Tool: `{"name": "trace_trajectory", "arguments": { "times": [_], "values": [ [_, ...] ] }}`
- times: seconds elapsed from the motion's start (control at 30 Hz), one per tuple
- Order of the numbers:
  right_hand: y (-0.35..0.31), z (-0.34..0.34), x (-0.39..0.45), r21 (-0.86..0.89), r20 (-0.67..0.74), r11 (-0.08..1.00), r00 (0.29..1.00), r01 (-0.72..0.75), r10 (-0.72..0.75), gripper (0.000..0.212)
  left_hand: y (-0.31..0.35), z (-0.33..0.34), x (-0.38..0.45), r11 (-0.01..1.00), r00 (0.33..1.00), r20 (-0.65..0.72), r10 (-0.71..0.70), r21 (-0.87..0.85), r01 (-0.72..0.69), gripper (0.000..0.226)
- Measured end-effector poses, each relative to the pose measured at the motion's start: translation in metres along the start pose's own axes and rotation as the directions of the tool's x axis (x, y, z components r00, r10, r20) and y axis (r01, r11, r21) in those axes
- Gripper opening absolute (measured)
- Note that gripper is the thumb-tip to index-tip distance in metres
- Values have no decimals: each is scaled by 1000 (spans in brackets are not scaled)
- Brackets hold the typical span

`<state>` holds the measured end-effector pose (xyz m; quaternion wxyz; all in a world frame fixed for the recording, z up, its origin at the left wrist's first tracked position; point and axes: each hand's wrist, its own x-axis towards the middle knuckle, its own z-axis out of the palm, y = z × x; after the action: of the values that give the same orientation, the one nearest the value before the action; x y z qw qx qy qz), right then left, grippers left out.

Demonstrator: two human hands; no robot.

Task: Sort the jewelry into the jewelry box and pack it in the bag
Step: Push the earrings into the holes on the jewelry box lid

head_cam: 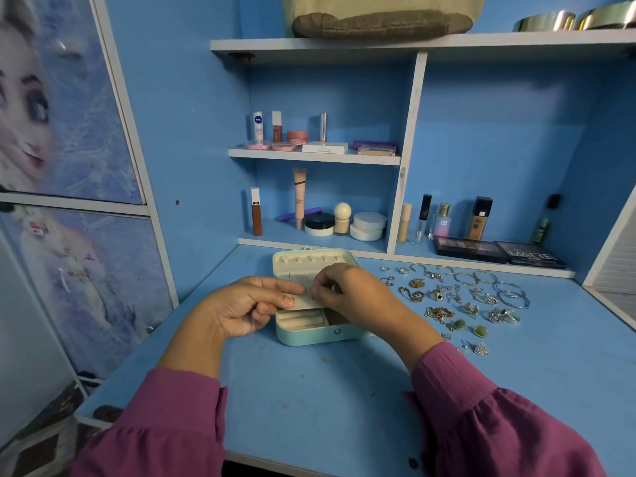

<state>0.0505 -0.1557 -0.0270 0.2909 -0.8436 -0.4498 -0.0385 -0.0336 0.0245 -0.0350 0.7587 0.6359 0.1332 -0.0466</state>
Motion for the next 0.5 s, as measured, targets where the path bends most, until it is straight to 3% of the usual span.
{"name": "trace_trajectory", "arguments": {
  "times": [0.5],
  "values": [
    [-2,-1,-1,-19,8,1000,1000,21,-21,14,1,0,0,1000,1000,7,-5,-11,5,29]
  ]
}}
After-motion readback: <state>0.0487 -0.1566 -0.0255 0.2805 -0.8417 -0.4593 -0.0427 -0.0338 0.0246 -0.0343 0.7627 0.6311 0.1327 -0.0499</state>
